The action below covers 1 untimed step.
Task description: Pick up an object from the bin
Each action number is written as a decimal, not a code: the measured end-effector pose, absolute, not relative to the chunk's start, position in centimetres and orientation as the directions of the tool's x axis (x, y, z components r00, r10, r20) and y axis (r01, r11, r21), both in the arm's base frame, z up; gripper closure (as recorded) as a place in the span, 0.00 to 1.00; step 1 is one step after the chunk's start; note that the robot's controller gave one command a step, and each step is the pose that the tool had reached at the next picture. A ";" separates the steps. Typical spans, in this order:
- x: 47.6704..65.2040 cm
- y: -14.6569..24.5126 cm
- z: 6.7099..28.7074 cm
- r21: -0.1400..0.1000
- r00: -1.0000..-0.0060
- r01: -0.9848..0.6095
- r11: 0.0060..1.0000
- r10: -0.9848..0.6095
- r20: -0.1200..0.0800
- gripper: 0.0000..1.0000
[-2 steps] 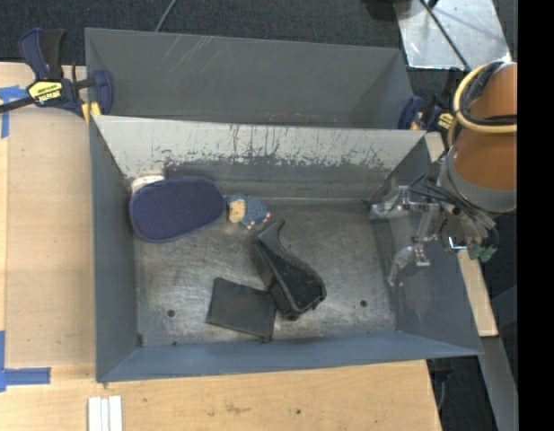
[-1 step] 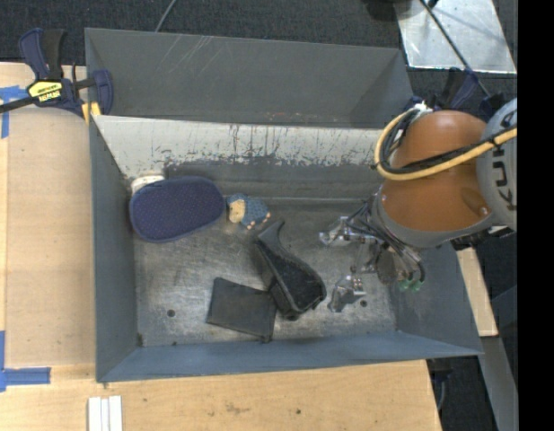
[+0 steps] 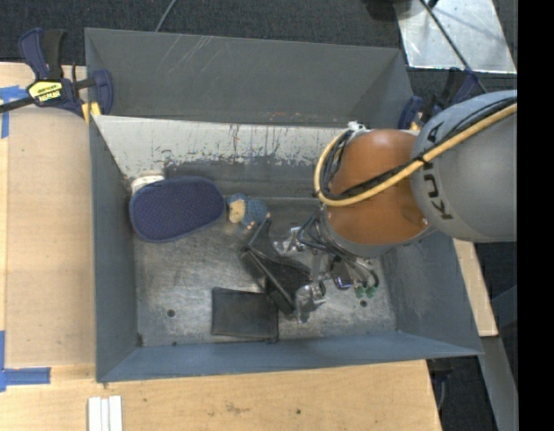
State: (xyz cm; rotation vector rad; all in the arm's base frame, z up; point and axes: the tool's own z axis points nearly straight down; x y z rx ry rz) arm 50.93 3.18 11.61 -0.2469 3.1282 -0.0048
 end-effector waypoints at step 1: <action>51.6 3.4 12.1 -0.002 -0.987 -0.155 0.988 -0.155 -0.029 1.00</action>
Offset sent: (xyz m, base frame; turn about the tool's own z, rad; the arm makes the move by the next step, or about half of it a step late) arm 0.0000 0.0000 0.0000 0.0000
